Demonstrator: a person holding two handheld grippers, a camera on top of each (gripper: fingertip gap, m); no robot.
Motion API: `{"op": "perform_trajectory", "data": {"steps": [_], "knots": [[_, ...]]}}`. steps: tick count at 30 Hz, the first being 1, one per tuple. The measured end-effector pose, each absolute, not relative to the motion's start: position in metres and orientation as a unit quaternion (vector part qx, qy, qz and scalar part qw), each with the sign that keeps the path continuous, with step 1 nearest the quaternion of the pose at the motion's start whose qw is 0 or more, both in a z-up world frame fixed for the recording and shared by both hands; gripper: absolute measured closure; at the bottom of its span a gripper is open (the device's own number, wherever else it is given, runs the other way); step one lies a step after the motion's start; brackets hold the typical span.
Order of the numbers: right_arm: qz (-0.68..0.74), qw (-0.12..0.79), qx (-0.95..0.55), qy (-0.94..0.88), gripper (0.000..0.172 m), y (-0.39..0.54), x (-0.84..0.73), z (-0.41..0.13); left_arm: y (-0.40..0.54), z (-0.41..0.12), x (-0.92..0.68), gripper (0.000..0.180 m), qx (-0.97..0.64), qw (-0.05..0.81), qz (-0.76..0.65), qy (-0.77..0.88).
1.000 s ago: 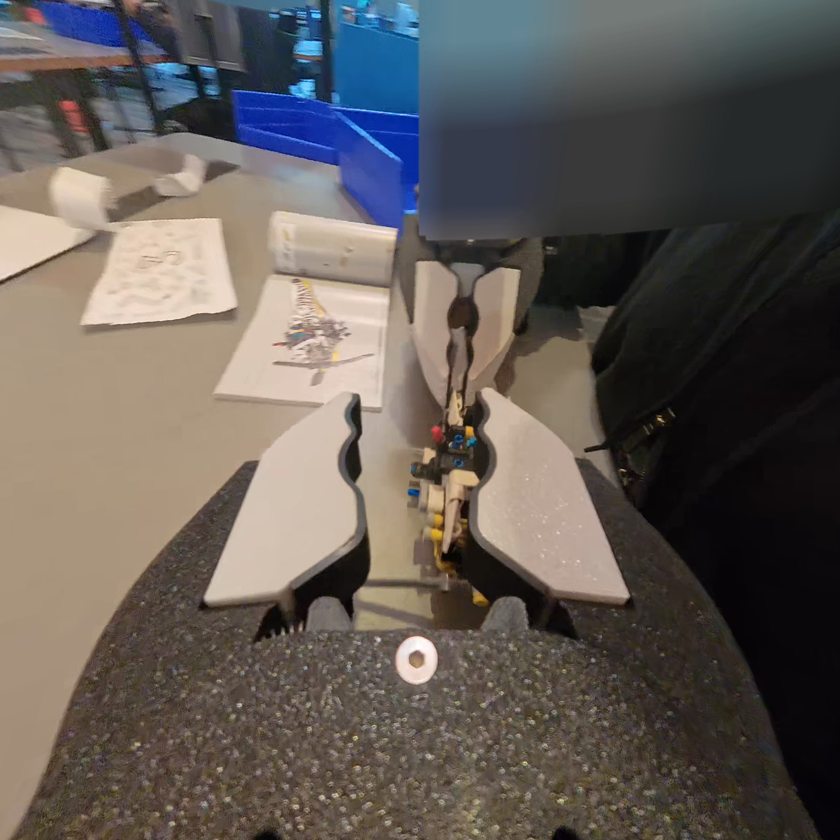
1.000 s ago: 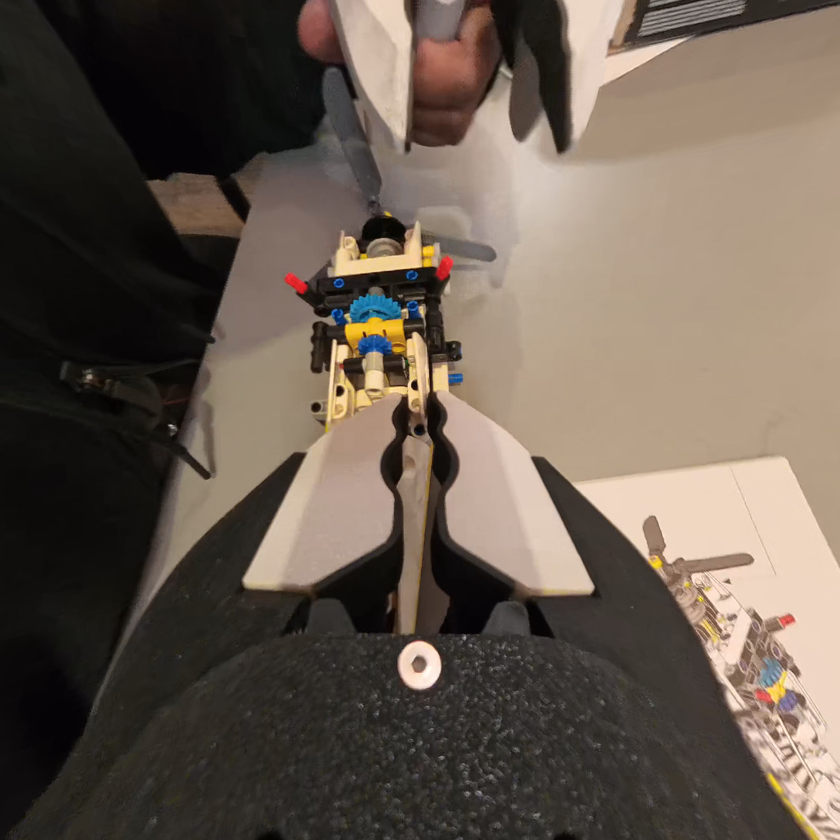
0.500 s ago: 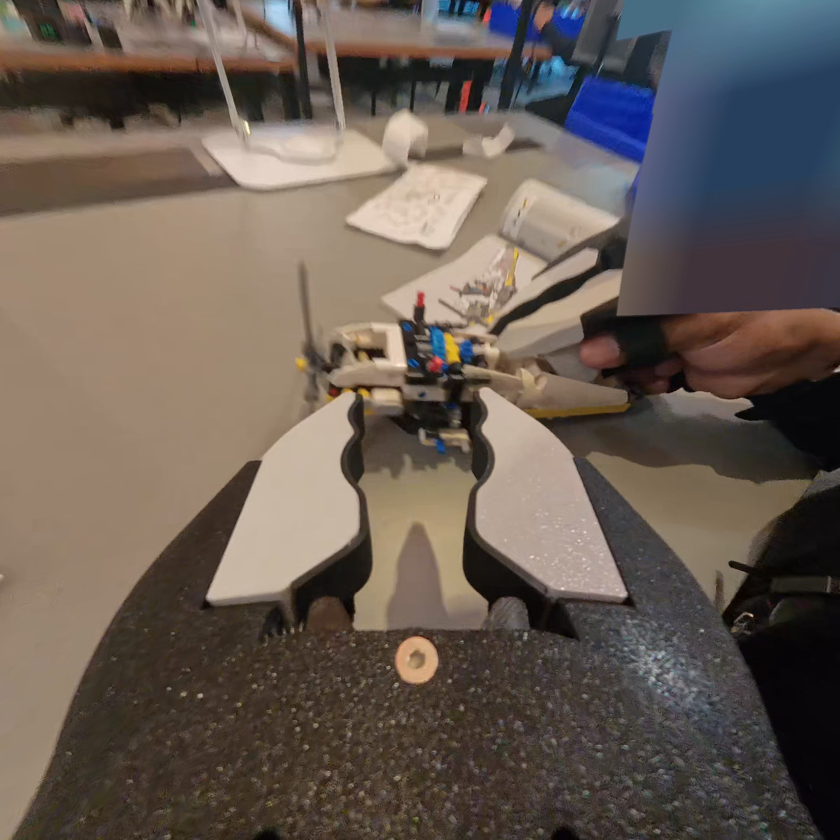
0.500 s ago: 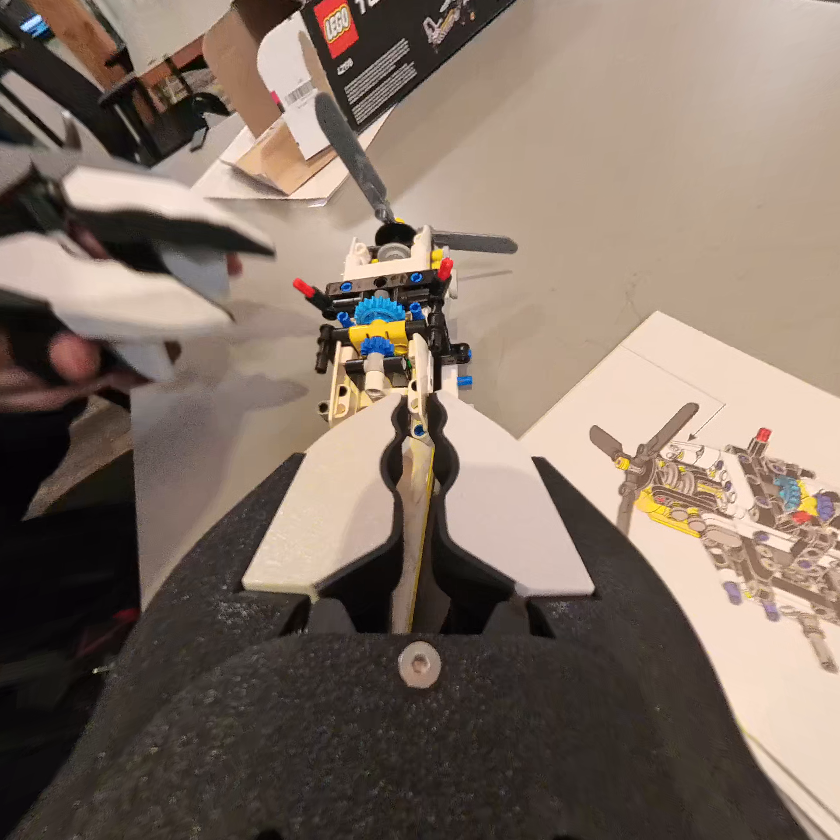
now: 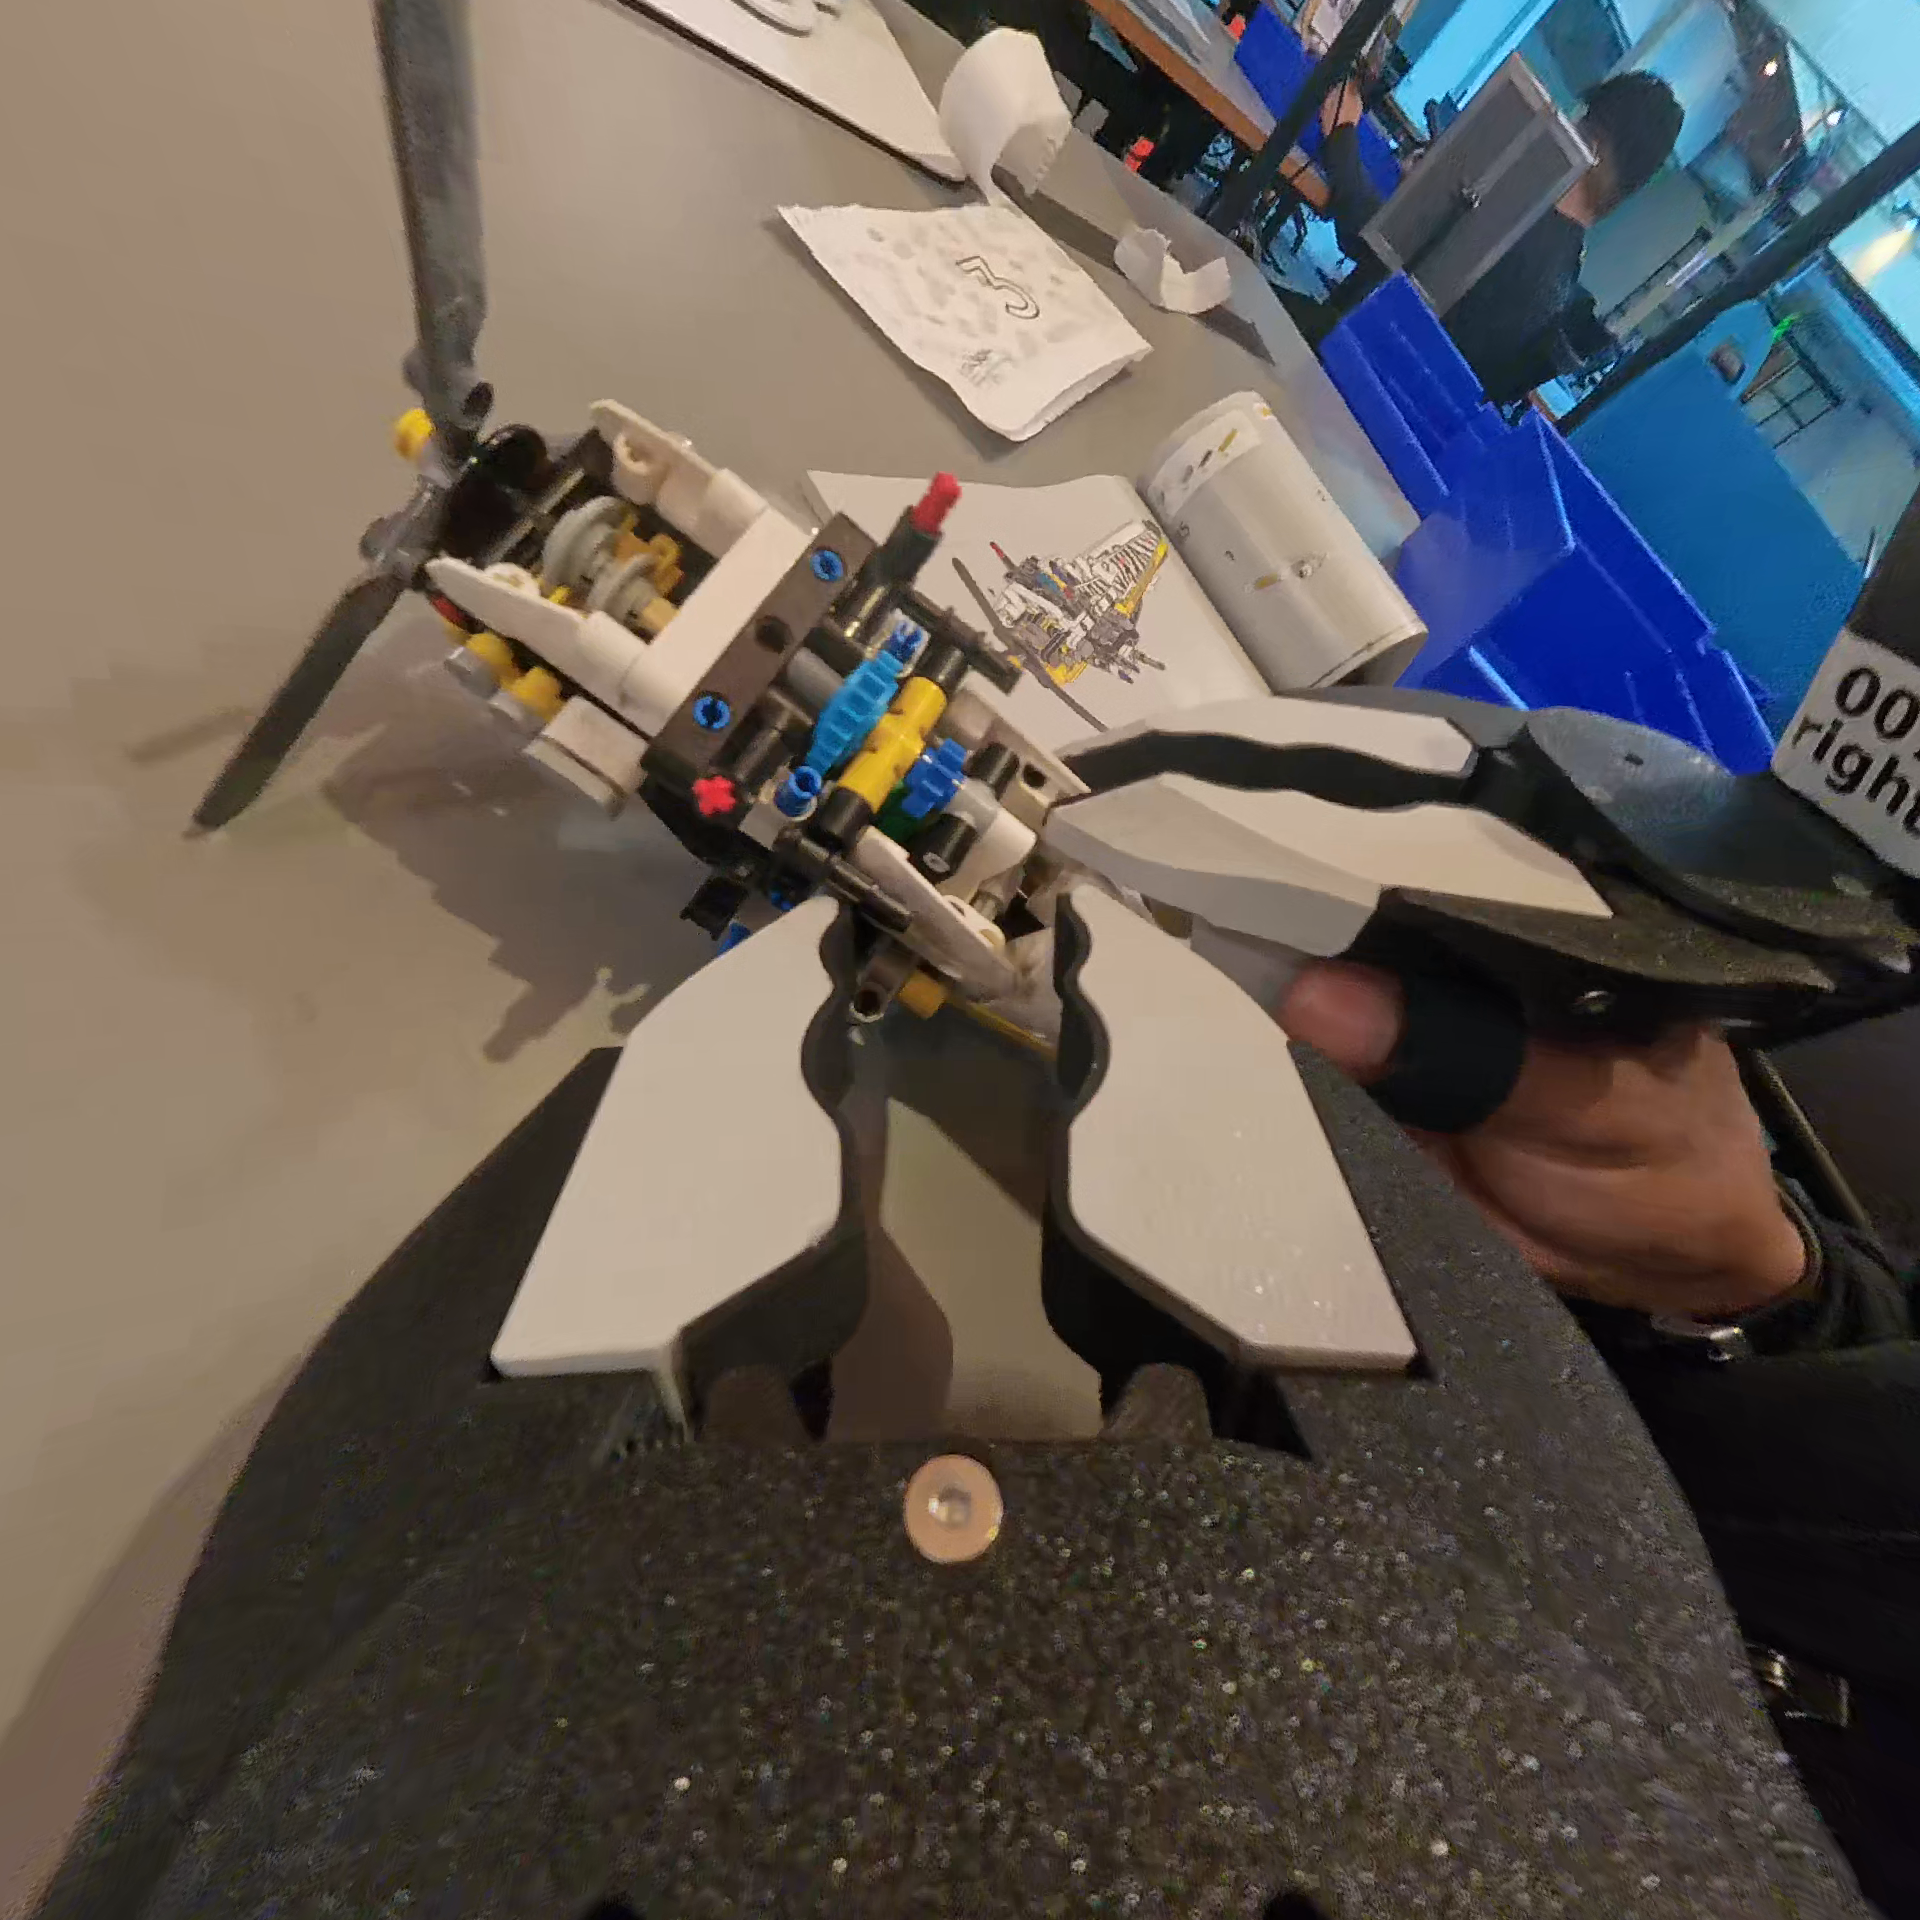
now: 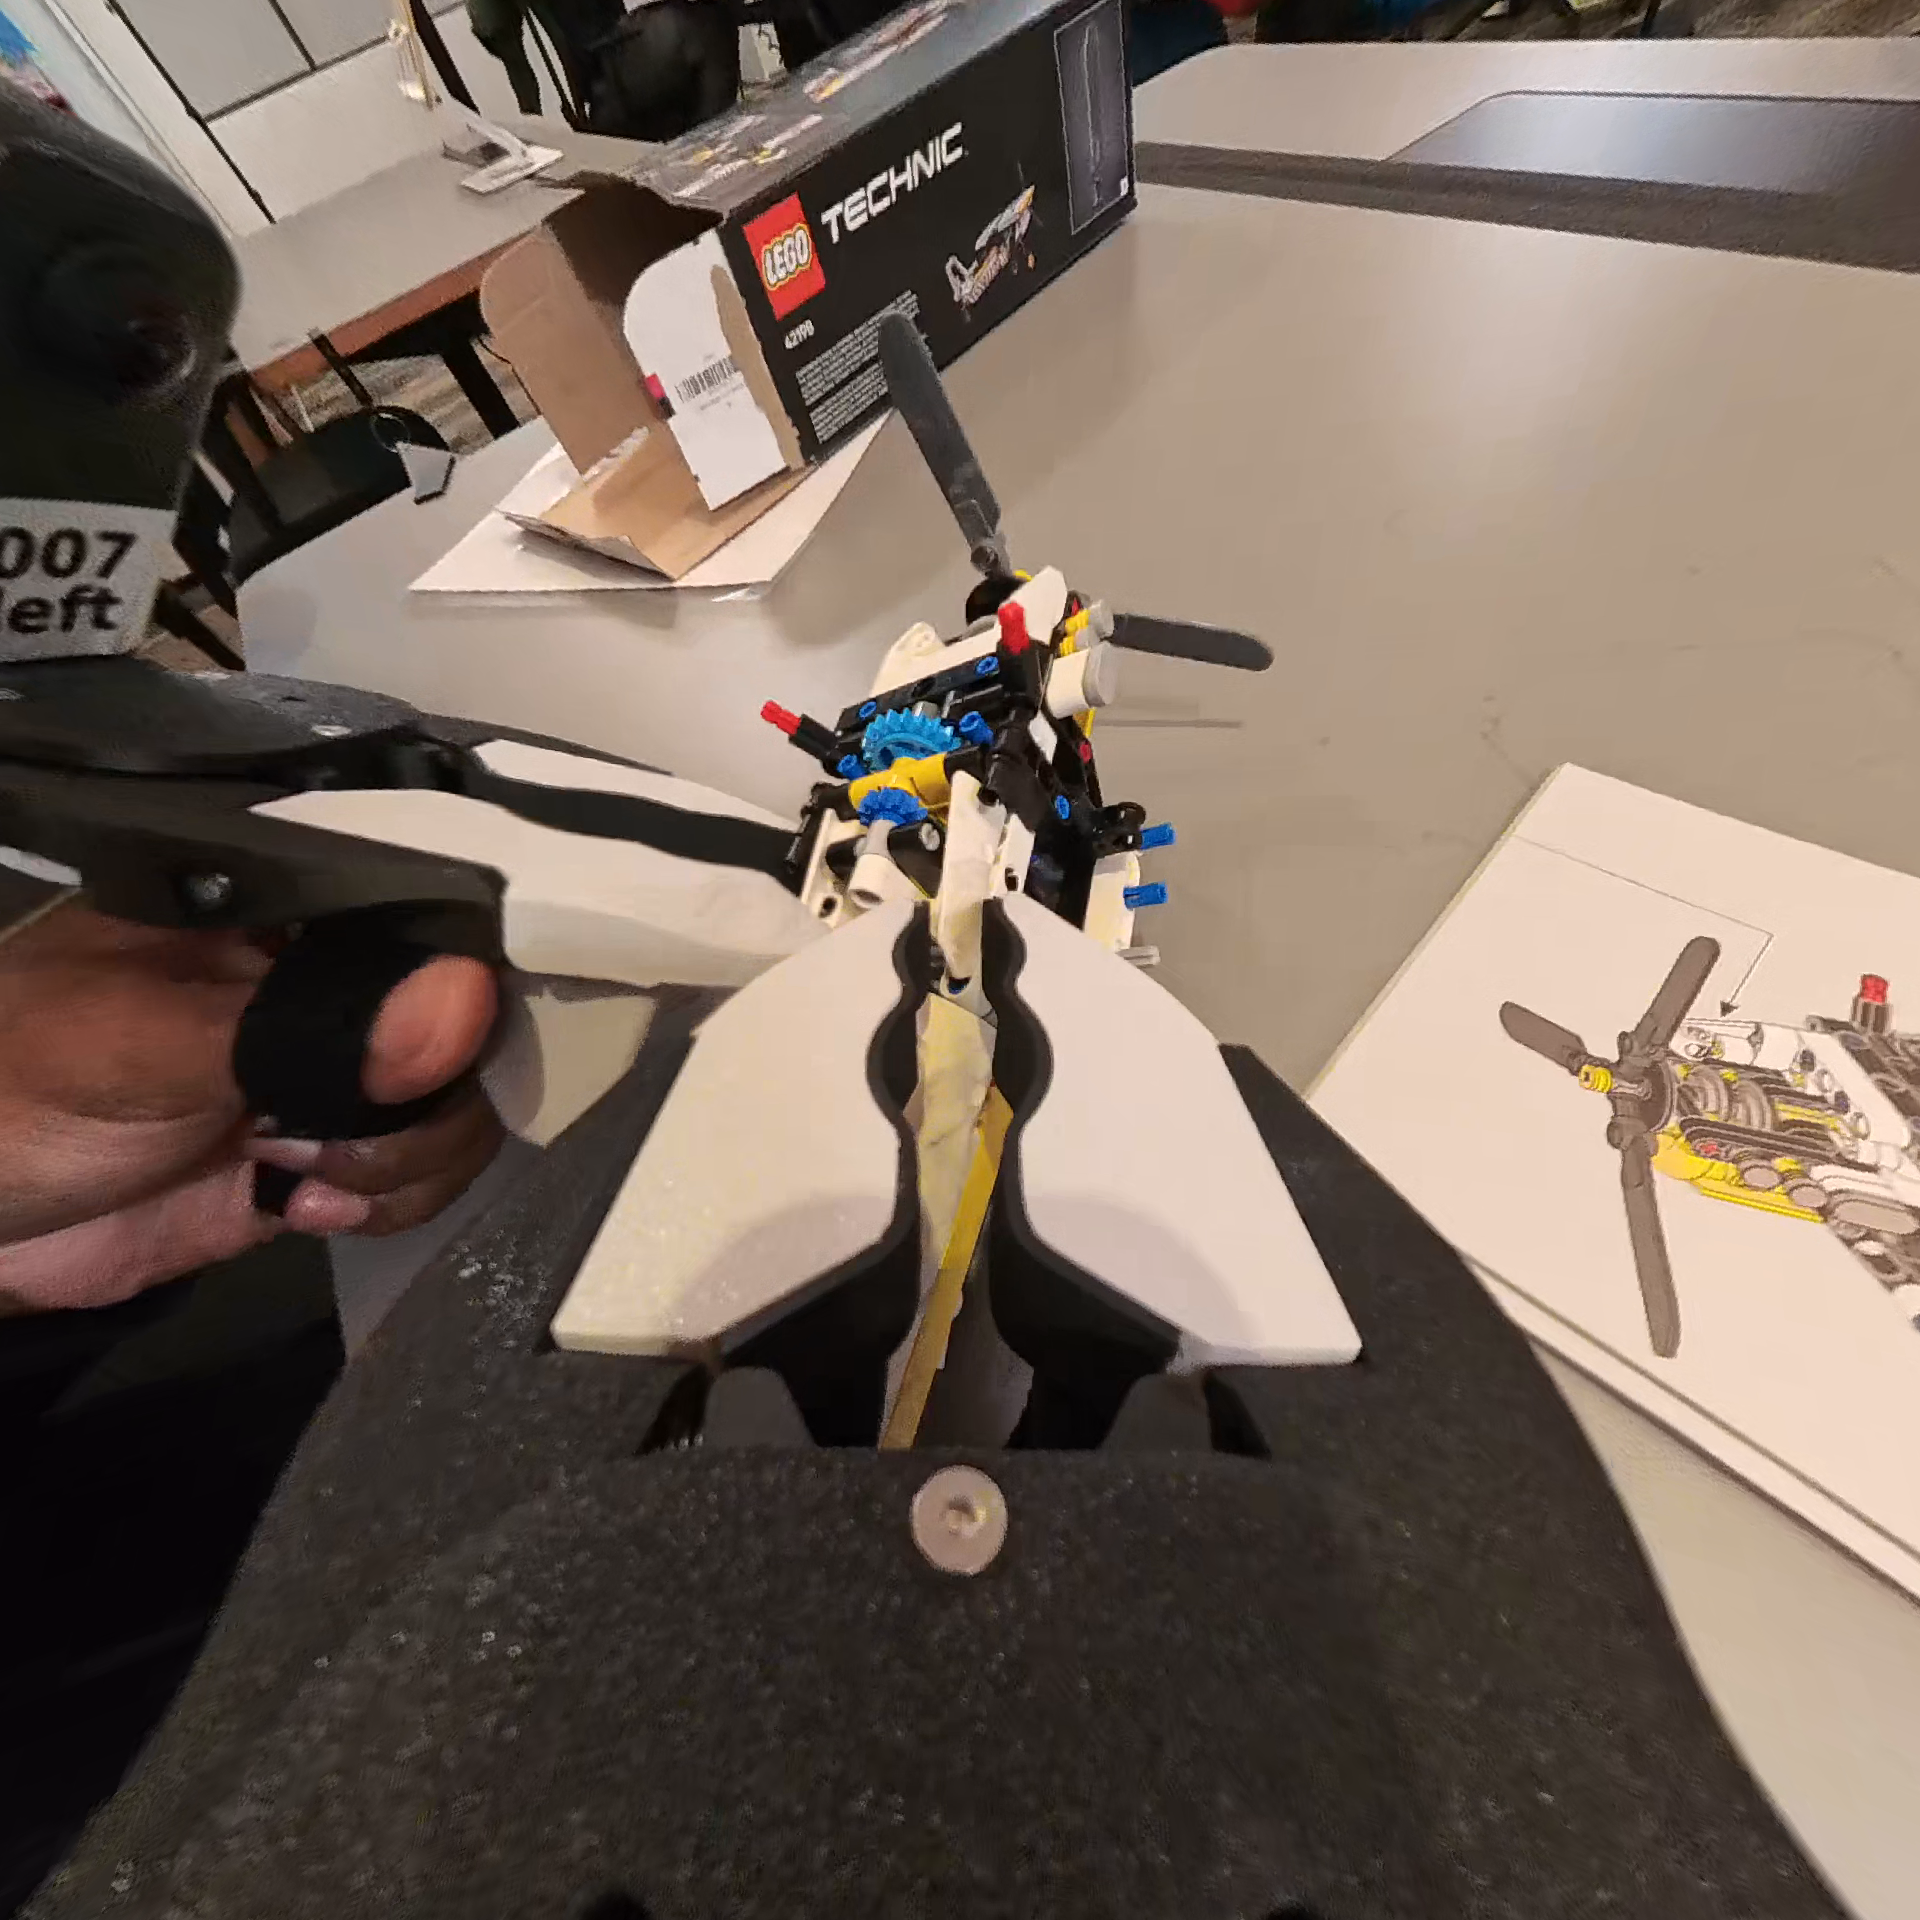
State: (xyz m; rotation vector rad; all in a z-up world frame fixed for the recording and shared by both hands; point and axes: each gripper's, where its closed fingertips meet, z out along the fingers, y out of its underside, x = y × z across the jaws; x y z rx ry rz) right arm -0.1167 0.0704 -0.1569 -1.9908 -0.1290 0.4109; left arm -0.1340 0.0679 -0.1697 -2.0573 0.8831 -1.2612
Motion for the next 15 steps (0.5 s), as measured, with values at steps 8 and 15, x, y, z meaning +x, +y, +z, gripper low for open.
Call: {"op": "perform_trajectory", "data": {"steps": [8, 15], "knots": [[0.192, 0.531, -0.824, -0.04, 0.163, 0.066, -0.122, -0.156, 0.074, -0.175, -0.139, 0.155, -0.772, 0.29, -0.44, 0.355], [0.223, 0.541, -0.809, -0.062, 0.166, 0.062, -0.126, -0.147, 0.082, -0.175, -0.145, 0.157, -0.759, 0.279, -0.444, 0.385]]}}
